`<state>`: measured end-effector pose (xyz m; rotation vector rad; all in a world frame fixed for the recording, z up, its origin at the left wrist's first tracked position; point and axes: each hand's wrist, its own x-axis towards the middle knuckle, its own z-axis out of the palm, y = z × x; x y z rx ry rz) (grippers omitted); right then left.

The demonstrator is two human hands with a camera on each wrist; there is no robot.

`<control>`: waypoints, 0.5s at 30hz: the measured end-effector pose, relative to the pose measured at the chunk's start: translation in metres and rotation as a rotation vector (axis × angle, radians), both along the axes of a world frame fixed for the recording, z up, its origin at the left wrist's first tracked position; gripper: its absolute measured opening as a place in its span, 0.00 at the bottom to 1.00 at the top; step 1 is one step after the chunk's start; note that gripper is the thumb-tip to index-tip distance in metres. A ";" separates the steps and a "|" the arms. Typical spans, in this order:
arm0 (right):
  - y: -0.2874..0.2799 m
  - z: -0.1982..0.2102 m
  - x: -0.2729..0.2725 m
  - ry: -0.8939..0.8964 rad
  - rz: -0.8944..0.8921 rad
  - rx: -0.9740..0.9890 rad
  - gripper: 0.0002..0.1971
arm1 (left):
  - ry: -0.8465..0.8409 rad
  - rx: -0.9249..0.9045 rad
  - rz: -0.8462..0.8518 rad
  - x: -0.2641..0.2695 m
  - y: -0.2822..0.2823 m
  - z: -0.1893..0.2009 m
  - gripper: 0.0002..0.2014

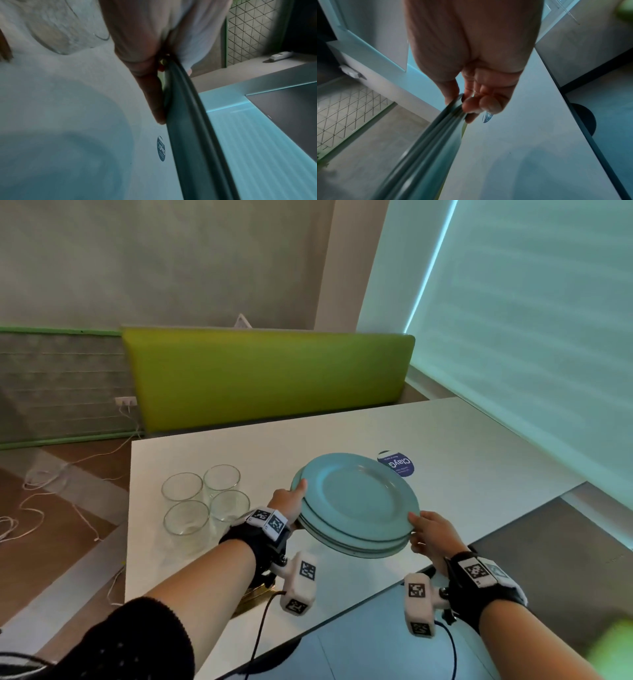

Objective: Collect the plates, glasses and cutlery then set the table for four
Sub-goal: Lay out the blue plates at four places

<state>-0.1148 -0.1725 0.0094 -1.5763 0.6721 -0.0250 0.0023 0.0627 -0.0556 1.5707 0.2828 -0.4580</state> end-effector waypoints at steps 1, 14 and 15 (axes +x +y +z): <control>-0.005 -0.002 0.002 0.000 -0.008 0.018 0.11 | 0.008 0.007 0.021 0.001 -0.007 -0.001 0.53; -0.028 -0.025 0.019 -0.023 -0.349 0.351 0.19 | -0.035 0.199 0.368 -0.001 0.007 0.057 0.25; -0.031 -0.029 0.018 -0.022 -0.385 0.355 0.19 | -0.038 0.225 0.388 0.001 0.011 0.058 0.25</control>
